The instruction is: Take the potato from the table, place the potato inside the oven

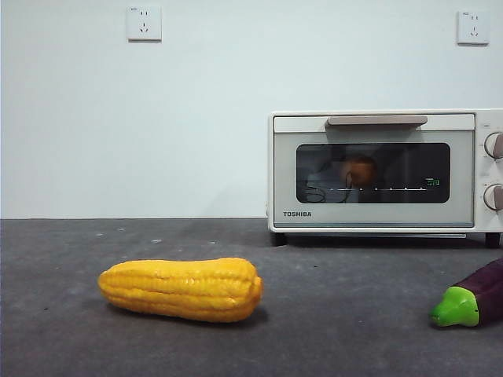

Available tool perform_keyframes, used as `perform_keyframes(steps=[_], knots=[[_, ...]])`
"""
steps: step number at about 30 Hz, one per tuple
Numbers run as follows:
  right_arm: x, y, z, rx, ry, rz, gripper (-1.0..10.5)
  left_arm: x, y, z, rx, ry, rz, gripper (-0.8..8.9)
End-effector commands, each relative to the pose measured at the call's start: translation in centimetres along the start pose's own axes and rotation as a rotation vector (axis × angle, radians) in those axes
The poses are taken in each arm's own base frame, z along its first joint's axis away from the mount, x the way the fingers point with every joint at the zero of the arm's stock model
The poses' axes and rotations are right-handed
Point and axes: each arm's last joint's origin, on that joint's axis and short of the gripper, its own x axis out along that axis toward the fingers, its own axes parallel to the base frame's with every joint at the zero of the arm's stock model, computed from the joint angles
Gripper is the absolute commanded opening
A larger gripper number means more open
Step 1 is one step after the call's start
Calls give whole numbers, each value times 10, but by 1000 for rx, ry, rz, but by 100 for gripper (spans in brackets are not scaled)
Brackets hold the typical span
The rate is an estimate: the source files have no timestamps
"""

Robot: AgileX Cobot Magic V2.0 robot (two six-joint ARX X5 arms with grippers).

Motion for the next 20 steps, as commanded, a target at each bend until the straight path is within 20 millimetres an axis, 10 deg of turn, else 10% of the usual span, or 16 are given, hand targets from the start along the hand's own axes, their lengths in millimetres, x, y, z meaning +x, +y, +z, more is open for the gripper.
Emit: perform_keyframes(steps=[1,20], knots=[[-1,-2,-1,-1,11,-5,1,1,-1,-2,-40,1,-9,-4],[-1,-2,-1,-1,11,-5,1,2,-1,-3,-42,9,-9,-4]])
